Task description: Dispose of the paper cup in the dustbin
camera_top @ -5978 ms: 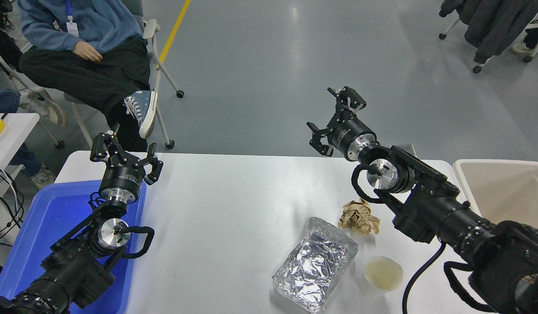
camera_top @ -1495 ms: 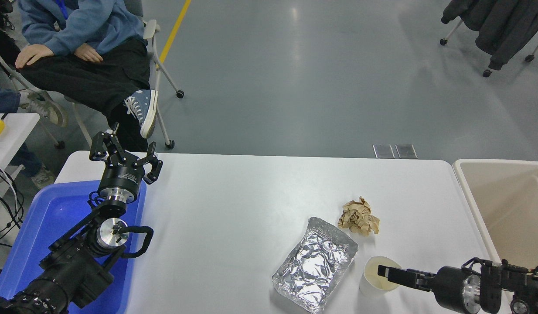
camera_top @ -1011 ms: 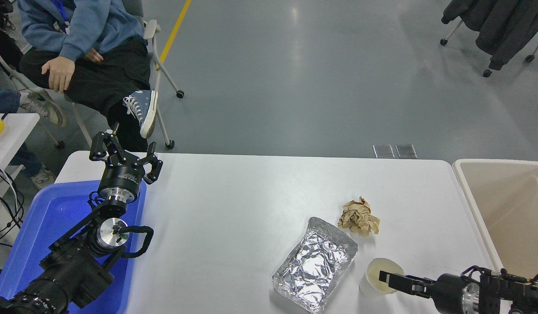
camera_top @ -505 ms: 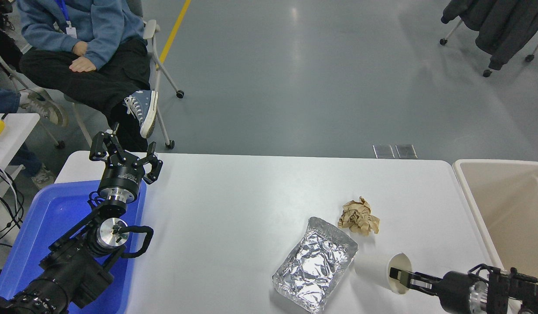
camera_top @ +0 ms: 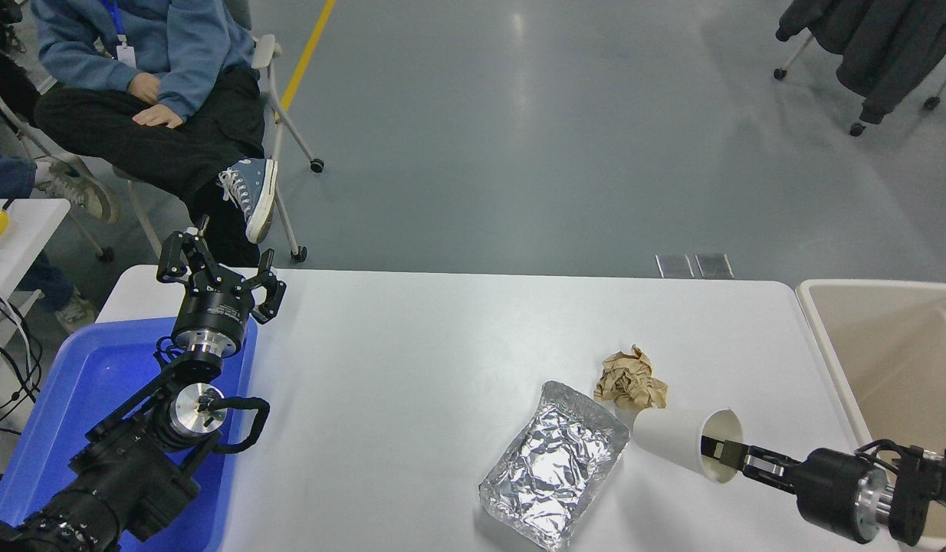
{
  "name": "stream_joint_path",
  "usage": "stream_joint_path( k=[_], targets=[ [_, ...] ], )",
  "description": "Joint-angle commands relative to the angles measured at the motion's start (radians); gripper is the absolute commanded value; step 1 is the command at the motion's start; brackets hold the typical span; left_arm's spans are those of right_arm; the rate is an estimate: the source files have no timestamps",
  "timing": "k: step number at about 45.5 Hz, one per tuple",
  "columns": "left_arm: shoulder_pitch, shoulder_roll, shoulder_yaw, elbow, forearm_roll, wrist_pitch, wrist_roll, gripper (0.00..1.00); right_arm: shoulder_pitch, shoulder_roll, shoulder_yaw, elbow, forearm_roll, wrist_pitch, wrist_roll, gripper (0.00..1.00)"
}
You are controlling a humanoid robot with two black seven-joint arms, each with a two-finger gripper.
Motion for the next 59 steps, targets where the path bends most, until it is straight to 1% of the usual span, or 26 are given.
stream_joint_path(
  k=[1, 10, 13, 17, 26, 30, 34, 43, 44, 45, 52, 59],
  targets=[
    [0.000, 0.000, 0.000, 0.000, 0.000, 0.000, 0.000, 1.00, 0.052, -0.121, 0.110, 0.067, 0.139, 0.098, 0.001, 0.00],
    [0.000, 0.000, 0.000, 0.000, 0.000, 0.000, 0.000, 1.00, 0.098, -0.181, 0.246, 0.056, 0.349, 0.202, -0.016, 0.00],
    [0.000, 0.000, 0.000, 0.000, 0.000, 0.000, 0.000, 1.00, 0.135, -0.194, 0.295, 0.031, 0.446, 0.233, -0.041, 0.00],
    [0.000, 0.000, 0.000, 0.000, 0.000, 0.000, 0.000, 1.00, 0.170, -0.196, 0.312, -0.015, 0.516, 0.239, -0.059, 0.00],
    [0.000, 0.000, 0.000, 0.000, 0.000, 0.000, 0.000, 1.00, 0.226, -0.164, 0.300, -0.205, 0.619, 0.223, -0.111, 0.00],
    [0.000, 0.000, 0.001, 0.000, 0.000, 0.000, 0.000, 1.00, 0.227, -0.124, 0.296, -0.318, 0.667, 0.217, -0.122, 0.00],
    [0.000, 0.000, 0.001, 0.000, 0.000, 0.000, 0.000, 1.00, 0.226, -0.070, 0.279, -0.474, 0.711, 0.213, -0.136, 0.00],
    [0.000, 0.000, 0.001, 0.000, 0.000, 0.000, 0.000, 1.00, 0.223, 0.105, 0.234, -0.901, 0.779, 0.226, -0.154, 0.00],
    [0.000, 0.000, 0.000, 0.000, 0.000, 0.000, 0.000, 1.00, 0.220, 0.143, 0.224, -0.986, 0.791, 0.228, -0.162, 0.00],
    [0.000, 0.000, 0.001, 0.000, 0.000, 0.000, 0.000, 1.00, 0.218, 0.161, 0.214, -1.022, 0.793, 0.228, -0.168, 0.00],
    [0.000, -0.002, 0.001, 0.000, 0.000, 0.000, 0.000, 1.00, 0.195, 0.272, 0.182, -1.232, 0.837, 0.222, -0.209, 0.00],
    [0.000, -0.002, 0.001, 0.000, 0.000, 0.000, 0.000, 1.00, 0.161, 0.378, 0.181, -1.383, 0.882, 0.208, -0.266, 0.00]
  ],
)
